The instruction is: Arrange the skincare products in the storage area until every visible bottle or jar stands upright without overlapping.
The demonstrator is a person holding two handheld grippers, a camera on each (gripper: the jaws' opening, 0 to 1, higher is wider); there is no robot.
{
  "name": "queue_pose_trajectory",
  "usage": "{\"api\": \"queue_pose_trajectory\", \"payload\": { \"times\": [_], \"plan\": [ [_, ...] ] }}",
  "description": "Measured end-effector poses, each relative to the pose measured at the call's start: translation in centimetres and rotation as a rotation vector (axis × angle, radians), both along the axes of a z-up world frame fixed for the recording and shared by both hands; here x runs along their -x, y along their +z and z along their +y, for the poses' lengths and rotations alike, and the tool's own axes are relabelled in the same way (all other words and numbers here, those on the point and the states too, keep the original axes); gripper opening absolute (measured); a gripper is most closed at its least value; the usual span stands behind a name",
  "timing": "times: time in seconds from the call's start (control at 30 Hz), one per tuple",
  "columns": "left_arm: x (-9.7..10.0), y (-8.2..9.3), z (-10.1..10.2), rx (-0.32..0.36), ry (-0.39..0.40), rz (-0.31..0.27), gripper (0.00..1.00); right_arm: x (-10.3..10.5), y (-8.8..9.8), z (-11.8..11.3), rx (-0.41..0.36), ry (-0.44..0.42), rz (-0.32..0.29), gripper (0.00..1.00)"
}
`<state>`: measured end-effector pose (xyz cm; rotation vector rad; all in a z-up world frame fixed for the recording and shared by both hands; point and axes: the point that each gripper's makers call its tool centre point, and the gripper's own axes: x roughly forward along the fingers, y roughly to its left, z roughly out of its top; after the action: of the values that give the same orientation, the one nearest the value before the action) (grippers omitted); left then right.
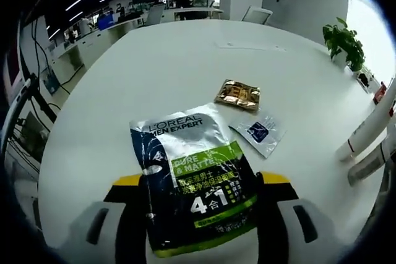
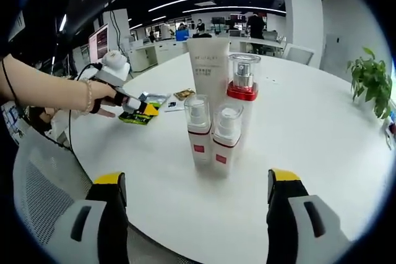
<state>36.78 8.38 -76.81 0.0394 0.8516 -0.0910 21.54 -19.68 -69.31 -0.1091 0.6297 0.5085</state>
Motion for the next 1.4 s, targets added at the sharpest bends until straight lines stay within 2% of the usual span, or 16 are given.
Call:
{"api": "queue_pose_trajectory", "payload": {
  "times": [0.3,0.37,0.4,0.43,0.57,0.6,0.63,0.7,0.77,0.93,1.07,1.4],
  "plan": [
    [-0.1,0.0,-0.3,-0.008,-0.028,-0.053,0.60,-0.1,-0.1,-0.1,0.000,-0.005,0.000,0.94],
    [0.1,0.0,-1.1,-0.006,-0.056,-0.052,0.54,-0.1,0.0,-0.1,-0.001,-0.007,-0.001,0.94],
    [0.1,0.3,-1.6,-0.013,-0.083,-0.064,0.41,-0.1,0.0,-0.2,-0.001,-0.008,-0.002,0.94],
    [0.4,0.4,-1.4,-0.028,-0.102,-0.065,0.33,-0.1,0.0,-0.2,-0.001,-0.010,-0.001,0.94],
    [0.7,0.0,-1.3,0.007,-0.106,-0.075,0.29,-0.1,0.0,-0.2,0.002,-0.007,-0.004,0.94],
    [1.0,0.1,-1.7,0.046,-0.098,-0.077,0.24,-0.1,0.0,-0.2,0.003,-0.006,-0.005,0.94],
    [1.0,0.5,-1.8,0.133,-0.048,-0.091,0.21,-0.1,0.0,-0.2,0.004,-0.004,-0.006,0.94],
    [1.3,0.6,-1.3,0.100,-0.068,-0.090,0.16,-0.2,0.0,-0.2,0.005,-0.003,-0.008,0.94],
    [1.8,1.1,-1.4,0.093,-0.099,-0.100,0.14,-0.2,0.1,-0.1,0.002,-0.003,-0.009,0.93],
    [2.0,2.4,-1.6,0.186,-0.078,-0.134,0.10,-0.2,0.2,0.0,-0.002,0.003,-0.014,0.93],
    [2.6,2.6,-1.0,0.185,-0.086,-0.142,0.08,-0.1,0.3,0.1,-0.004,0.008,-0.018,0.92],
    [4.2,4.7,-1.5,0.202,-0.118,-0.192,0.06,-0.1,0.6,0.4,-0.024,0.015,-0.029,0.91]
  ]
}}
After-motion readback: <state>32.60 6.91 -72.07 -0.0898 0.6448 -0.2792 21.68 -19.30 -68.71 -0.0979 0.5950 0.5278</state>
